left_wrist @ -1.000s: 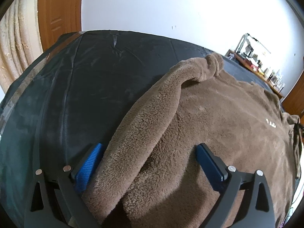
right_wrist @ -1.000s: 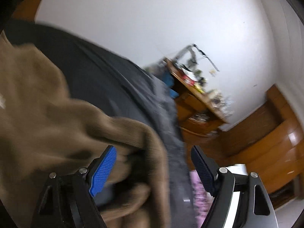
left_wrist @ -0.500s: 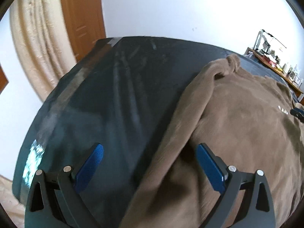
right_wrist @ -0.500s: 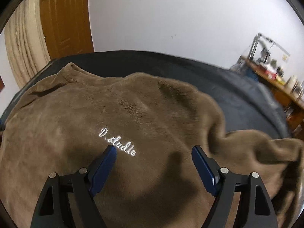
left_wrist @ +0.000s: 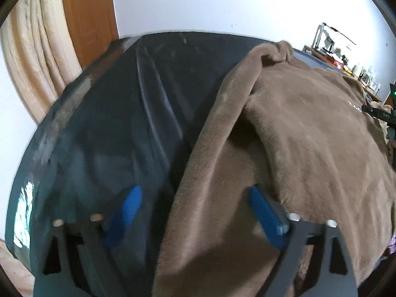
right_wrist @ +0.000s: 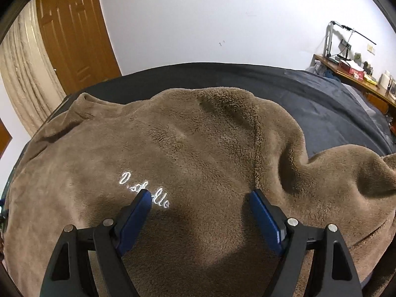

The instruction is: Fold clothes

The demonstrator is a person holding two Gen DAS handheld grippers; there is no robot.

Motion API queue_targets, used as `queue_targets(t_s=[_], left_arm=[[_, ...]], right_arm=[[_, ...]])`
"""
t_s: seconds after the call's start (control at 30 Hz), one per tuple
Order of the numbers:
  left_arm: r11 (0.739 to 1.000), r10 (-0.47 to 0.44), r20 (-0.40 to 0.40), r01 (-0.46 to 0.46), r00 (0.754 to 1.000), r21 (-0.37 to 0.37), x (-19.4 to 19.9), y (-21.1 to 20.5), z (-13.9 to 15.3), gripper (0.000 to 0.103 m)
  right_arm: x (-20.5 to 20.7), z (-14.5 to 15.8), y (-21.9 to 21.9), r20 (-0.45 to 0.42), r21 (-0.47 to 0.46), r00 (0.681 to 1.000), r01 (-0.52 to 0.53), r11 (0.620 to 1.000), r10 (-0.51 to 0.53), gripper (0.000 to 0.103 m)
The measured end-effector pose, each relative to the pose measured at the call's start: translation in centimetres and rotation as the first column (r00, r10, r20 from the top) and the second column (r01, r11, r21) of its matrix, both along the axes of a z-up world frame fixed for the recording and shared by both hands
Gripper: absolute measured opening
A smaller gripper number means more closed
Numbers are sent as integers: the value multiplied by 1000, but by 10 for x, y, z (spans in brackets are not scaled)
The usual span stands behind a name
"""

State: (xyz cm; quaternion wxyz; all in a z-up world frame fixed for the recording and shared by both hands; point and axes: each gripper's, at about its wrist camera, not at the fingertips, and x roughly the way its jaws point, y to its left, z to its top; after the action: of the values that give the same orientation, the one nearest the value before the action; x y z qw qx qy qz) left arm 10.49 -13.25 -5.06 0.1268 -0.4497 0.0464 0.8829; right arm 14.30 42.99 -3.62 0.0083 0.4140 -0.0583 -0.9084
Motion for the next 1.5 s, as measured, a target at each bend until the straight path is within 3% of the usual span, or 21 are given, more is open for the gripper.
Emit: queue_targets(t_s=[0.07, 0.13, 0.27, 0.33, 0.4, 0.53, 0.7, 0.8, 0.87, 0.93, 1.07, 1.17, 1.27, 1.33, 1.5], left_arm=[[1000, -1, 19, 0, 1000, 15, -4, 3, 4, 26], [1000, 6, 46, -7, 999, 27, -9, 7, 8, 13], [994, 62, 16, -60, 998, -93, -21, 11, 20, 9], [977, 116, -40, -121, 992, -177, -33, 8, 30, 9], [935, 168, -135, -202, 976, -290, -50, 6, 40, 9], [890, 239, -189, -293, 953, -351, -92, -5, 49, 9], [842, 288, -150, -324, 946, -431, -130, 0, 32, 17], [822, 312, -128, -335, 942, -461, -128, 3, 25, 39], [834, 331, -136, -357, 934, -420, -119, 0, 31, 60], [859, 347, -148, -377, 926, -346, -111, -2, 44, 70], [896, 351, -202, -391, 914, -211, -92, 10, 76, 79], [949, 251, -198, -281, 947, -141, -90, 41, 91, 81], [975, 144, -167, -169, 975, -143, -98, 81, 82, 82], [981, 85, -145, -109, 986, -163, -107, 112, 69, 82], [975, 95, -64, -105, 993, -196, -158, 163, 22, 82]], right_arm=[[0, 0, 1, -5, -8, 1000, 0, 1000, 0, 83], [1, 0, 0, -8, -4, 1000, 0, 1000, 0, 83], [3, 2, -5, -17, 28, 1000, -4, 1000, 4, 83], [3, 2, -6, -15, 37, 1000, -1, 999, 2, 83], [2, 1, -6, -10, 40, 1000, 2, 999, -2, 83], [1, -1, -2, -1, 28, 1000, 18, 999, -18, 83], [0, -2, -2, 9, 41, 1000, 21, 999, -22, 83], [-1, -3, -2, 14, 38, 1000, 24, 999, -24, 83], [-1, -3, -1, 15, 31, 1000, 25, 999, -25, 83], [-1, -4, 0, 14, 25, 1000, 25, 999, -26, 83], [-1, -3, 0, 12, 17, 1000, 25, 1000, -25, 83], [1, -2, 4, 3, -7, 1000, 29, 1000, -29, 83], [0, 2, 13, -7, -75, 999, 43, 996, -43, 83], [-13, 1, 13, 6, -42, 998, 60, 997, -59, 83], [-45, -3, 13, 35, 41, 994, 100, 994, -101, 83]])
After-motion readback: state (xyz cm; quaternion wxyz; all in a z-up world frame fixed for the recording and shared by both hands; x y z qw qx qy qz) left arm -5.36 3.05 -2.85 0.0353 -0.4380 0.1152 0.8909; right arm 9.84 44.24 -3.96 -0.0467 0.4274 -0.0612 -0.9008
